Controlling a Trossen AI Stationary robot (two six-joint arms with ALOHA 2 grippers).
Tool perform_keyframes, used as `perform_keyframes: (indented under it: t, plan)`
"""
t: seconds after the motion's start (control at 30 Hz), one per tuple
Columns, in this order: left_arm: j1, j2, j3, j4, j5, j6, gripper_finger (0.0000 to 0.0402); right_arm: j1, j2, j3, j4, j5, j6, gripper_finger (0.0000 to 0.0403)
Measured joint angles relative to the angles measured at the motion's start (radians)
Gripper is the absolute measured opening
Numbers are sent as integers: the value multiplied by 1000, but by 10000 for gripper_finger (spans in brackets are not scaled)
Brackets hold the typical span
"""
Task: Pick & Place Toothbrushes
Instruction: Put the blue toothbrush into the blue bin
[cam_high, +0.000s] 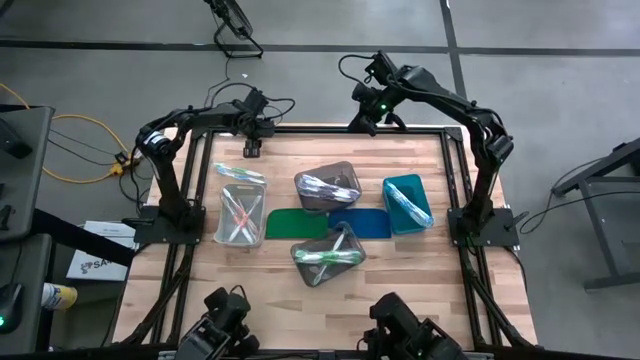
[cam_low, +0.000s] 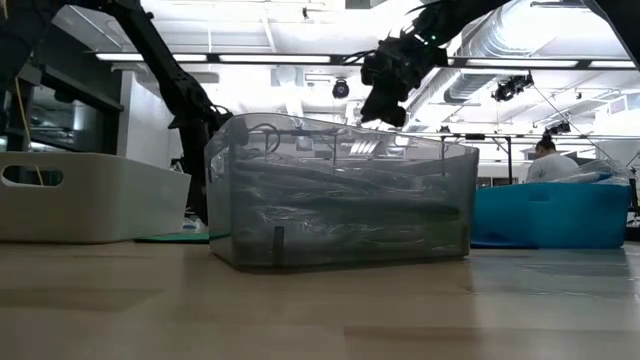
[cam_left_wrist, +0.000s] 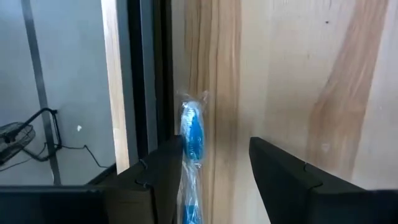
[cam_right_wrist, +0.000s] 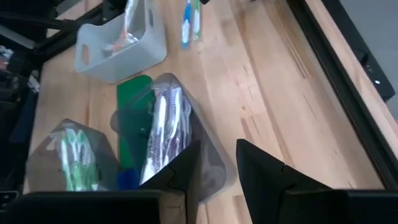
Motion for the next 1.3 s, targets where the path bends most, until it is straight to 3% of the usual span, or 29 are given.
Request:
perform_keyframes:
  t: [0.27,0.73,1.0,1.3]
  plan:
    - [0,0,0,-7,27,-20,164,2,0,0,-1,41,16,93]
    - [0,-1,0,-14,16,-21,6,7,1,0,-8,64,37,93]
    - [0,-7,20,-85,17,-21,1,7,-22,0,-58,68,51,93]
    - [0,-7,203,-261,89,-23,0,7,-128,0,-81,116,58,93]
